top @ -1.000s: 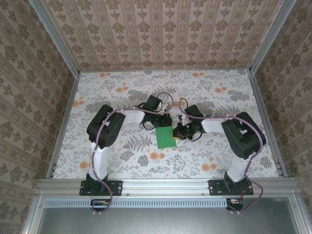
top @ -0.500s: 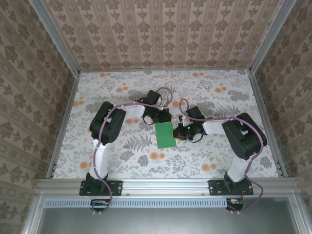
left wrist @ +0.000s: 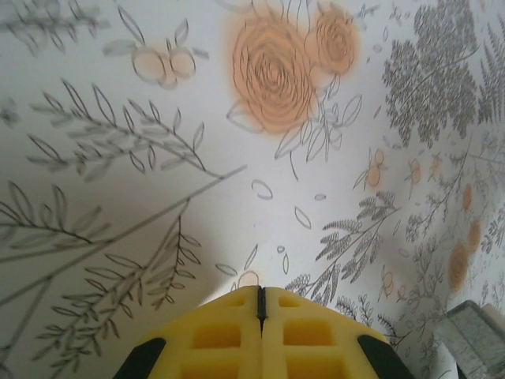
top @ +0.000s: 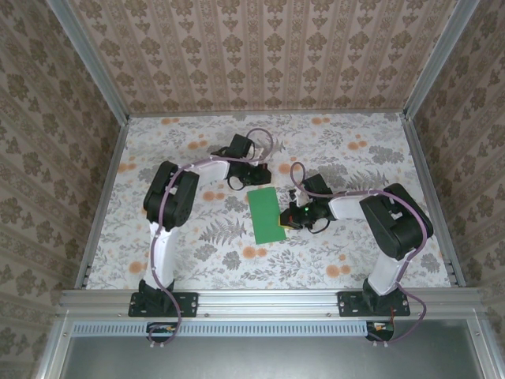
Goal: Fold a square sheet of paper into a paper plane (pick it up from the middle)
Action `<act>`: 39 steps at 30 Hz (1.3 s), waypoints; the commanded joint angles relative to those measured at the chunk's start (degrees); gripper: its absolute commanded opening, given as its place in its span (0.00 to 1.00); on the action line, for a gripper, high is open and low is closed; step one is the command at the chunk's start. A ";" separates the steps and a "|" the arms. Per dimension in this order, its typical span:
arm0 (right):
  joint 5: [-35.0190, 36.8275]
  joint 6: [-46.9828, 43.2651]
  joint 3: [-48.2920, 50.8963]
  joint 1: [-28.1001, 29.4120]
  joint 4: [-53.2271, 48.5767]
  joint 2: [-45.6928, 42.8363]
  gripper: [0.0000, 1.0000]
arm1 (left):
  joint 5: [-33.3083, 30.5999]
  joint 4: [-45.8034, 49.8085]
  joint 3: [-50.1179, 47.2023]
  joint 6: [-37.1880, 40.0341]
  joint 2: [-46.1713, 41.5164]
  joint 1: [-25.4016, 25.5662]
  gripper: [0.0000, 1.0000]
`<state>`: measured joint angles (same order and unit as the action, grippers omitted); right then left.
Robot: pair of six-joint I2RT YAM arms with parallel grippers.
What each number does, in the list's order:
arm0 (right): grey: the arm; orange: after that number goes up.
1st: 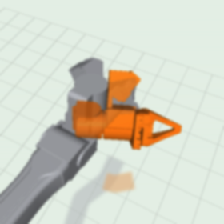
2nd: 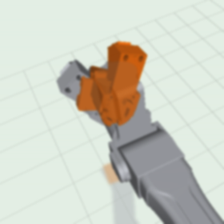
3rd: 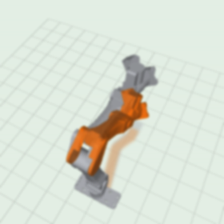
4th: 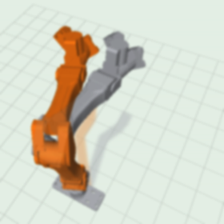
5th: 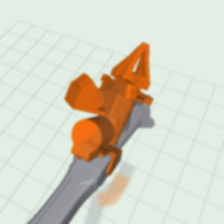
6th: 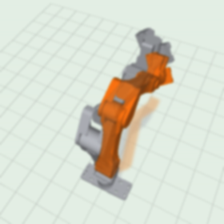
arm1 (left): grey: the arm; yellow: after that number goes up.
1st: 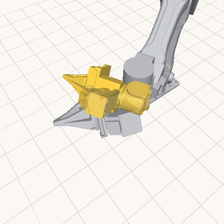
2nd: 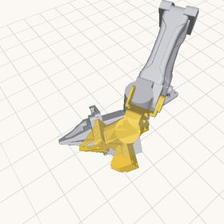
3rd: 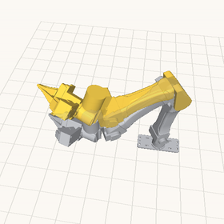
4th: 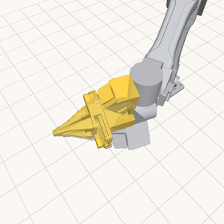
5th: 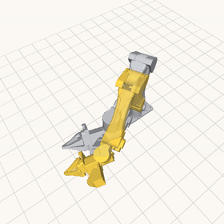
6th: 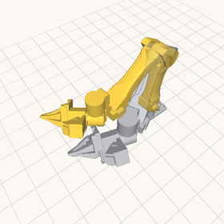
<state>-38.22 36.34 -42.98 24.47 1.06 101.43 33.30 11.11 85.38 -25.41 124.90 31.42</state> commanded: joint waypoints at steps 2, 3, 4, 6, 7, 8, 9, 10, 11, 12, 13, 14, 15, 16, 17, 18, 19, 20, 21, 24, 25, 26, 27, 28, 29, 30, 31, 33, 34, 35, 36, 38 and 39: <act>3.93 1.72 3.28 0.75 -10.16 0.97 0.00 | -2.23 1.78 1.05 1.33 -1.28 -0.97 0.00; 4.06 3.01 3.19 0.91 -9.12 0.67 0.00 | -3.04 1.54 0.28 0.71 -2.50 -1.23 0.01; 4.06 5.03 3.14 1.36 -7.45 0.17 0.00 | -4.07 1.15 -1.20 -0.24 -4.15 -1.67 0.05; 4.62 9.59 2.96 2.79 -3.18 -0.32 0.00 | -5.99 -0.05 -4.68 -2.52 -7.73 -2.73 0.13; 5.11 12.20 2.61 3.82 -1.17 -0.20 0.00 | -6.94 -0.78 -7.07 -3.83 -9.83 -3.41 0.19; 5.90 14.49 1.52 4.91 0.35 0.21 0.00 | -8.00 -1.76 -9.72 -5.07 -12.11 -4.00 0.23; 6.50 15.78 0.42 5.81 0.90 0.44 0.00 | -8.62 -2.72 -12.17 -6.03 -13.95 -4.60 0.26; 7.42 16.49 -1.34 6.54 0.81 0.60 0.00 | -9.39 -3.51 -14.97 -7.21 -16.34 -4.90 0.30; 8.66 17.00 -2.78 6.97 0.44 0.42 0.00 | -10.14 -3.95 -17.64 -8.19 -18.60 -6.43 0.34; 9.86 17.18 -3.80 7.08 -0.05 -0.07 0.01 | -10.61 -4.27 -19.81 -8.86 -20.67 -7.16 0.36; 11.22 17.02 -4.83 6.96 -0.77 -0.90 0.03 | -11.05 -4.50 -22.55 -9.48 -22.99 -7.62 0.38; 12.86 16.44 -5.89 7.00 -1.87 -1.78 0.05 | -11.47 -4.45 -24.96 -9.97 -25.34 -8.14 0.41; 14.33 15.63 -6.84 7.00 -3.00 -2.37 0.08 | -11.80 -4.52 -26.98 -10.39 -27.27 -8.49 0.44; 15.67 14.46 -8.25 6.91 -4.50 -2.62 0.10 | -11.97 -4.50 -29.12 -10.72 -29.27 -8.73 0.48; 16.48 13.55 -9.47 6.84 -5.74 -2.40 0.12 | -11.90 -4.46 -30.98 -11.07 -30.92 -8.90 0.51; 17.03 12.78 -10.46 6.69 -6.41 -1.94 0.13 | -11.80 -4.46 -32.45 -11.46 -32.15 -8.92 0.54; 17.53 12.38 -11.30 6.43 -6.75 -1.24 0.14 | -11.35 -4.51 -33.85 -11.90 -33.25 -8.92 0.57; 17.74 12.31 -11.96 6.08 -6.40 -0.33 0.14 | -10.54 -4.87 -35.26 -12.66 -34.13 -8.92 0.60; 17.59 12.39 -12.45 5.66 -5.64 0.62 0.14 | -9.62 -5.52 -36.65 -13.26 -34.61 -8.88 0.61; 16.40 12.40 -15.50 5.03 -4.49 3.88 0.14 | -6.62 -7.57 -39.50 -15.68 -35.48 -8.20 0.68; 16.42 12.18 -16.73 4.97 -4.49 5.00 0.14 | -5.96 -7.79 -40.15 -16.27 -35.65 -7.74 0.69; 16.18 11.99 -17.85 4.97 -4.53 6.12 0.14 | -5.58 -7.85 -40.53 -16.91 -35.65 -6.99 0.72; 16.16 11.87 -18.73 4.98 -4.77 6.99 0.14 | -5.40 -7.86 -40.88 -17.34 -35.76 -6.39 0.74; 16.23 11.76 -19.58 4.89 -4.82 8.02 0.14 | -5.30 -7.70 -41.13 -17.78 -35.72 -5.71 0.75; 16.31 11.82 -20.16 4.80 -4.84 8.89 0.14 | -5.16 -7.60 -41.38 -18.28 -35.81 -5.62 0.76; 16.46 11.78 -20.49 4.67 -4.87 9.55 0.14 | -5.15 -7.53 -41.63 -18.88 -35.86 -3.70 0.77; 16.69 11.81 -20.60 4.54 -4.80 10.05 0.14 | -5.20 -7.29 -41.87 -19.53 -35.87 -3.03 0.78; 17.55 12.15 -20.25 4.13 -4.53 10.75 0.13 | -5.00 -7.25 -42.60 -20.93 -36.12 -2.06 0.79; 17.74 12.30 -19.79 3.96 -4.04 11.04 0.12 | -5.00 -7.25 -43.07 -21.67 -36.33 -1.52 0.79; 17.82 12.83 -19.06 3.75 -3.23 11.31 0.12 | -5.00 -7.25 -43.54 -22.55 -36.53 -0.91 0.79; 17.83 13.36 -18.46 3.64 -2.49 11.45 0.12 | -5.00 -7.33 -43.92 -23.19 -36.76 -0.33 0.79; 17.91 14.59 -17.08 3.50 -1.10 11.75 0.12 | -5.21 -7.29 -44.96 -25.42 -37.23 1.01 0.79; 17.94 15.19 -16.50 3.45 -0.46 11.85 0.12 | -5.39 -7.56 -45.57 -26.47 -37.47 1.58 0.79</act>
<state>-22.22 49.87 -61.52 28.36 -0.19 111.83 27.24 3.88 41.50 -47.46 89.23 31.73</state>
